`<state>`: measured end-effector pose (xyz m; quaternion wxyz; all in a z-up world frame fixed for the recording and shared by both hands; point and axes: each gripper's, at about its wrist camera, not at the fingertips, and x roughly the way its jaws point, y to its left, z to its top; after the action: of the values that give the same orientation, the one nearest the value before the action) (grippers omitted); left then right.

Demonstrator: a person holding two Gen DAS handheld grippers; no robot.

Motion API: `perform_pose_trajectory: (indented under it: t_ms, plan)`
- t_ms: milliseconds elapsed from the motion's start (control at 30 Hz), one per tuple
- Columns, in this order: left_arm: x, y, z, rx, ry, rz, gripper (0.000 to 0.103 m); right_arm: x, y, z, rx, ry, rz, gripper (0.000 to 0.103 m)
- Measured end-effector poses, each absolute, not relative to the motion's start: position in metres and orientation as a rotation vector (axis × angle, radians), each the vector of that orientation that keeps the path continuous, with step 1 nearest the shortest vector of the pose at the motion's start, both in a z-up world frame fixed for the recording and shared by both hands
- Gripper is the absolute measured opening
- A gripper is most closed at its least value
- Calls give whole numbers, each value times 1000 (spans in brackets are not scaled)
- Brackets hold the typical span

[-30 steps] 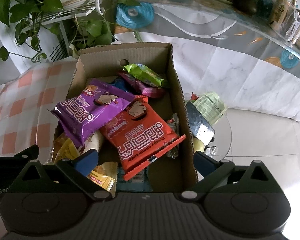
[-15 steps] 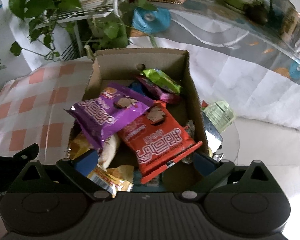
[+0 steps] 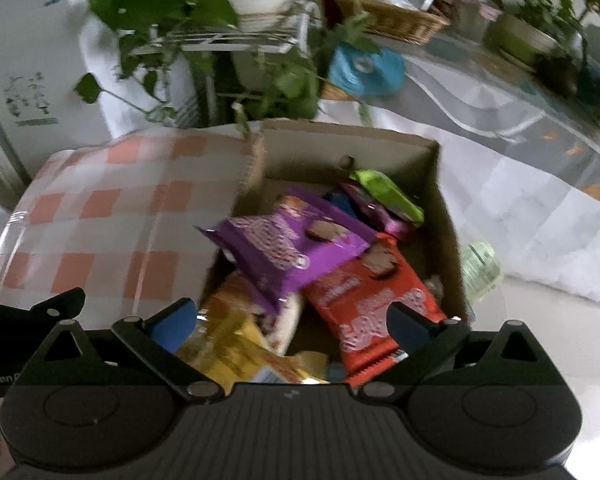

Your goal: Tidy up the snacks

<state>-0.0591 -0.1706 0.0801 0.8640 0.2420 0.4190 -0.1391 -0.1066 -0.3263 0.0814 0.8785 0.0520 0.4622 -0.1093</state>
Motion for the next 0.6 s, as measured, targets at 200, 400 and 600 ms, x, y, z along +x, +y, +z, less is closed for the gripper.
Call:
perform_pose_trajectory:
  t_ms: [200, 400, 600]
  plan:
    - [-60, -141, 80, 490, 891, -281, 102, -101, -297, 84, 60, 928, -145, 103]
    - [-67, -117, 80, 484, 900, -293, 102, -94, -268, 83, 59, 916, -44, 103]
    - [-68, -86, 75, 443, 922, -289, 102, -90, -244, 76, 32, 916, 7, 103]
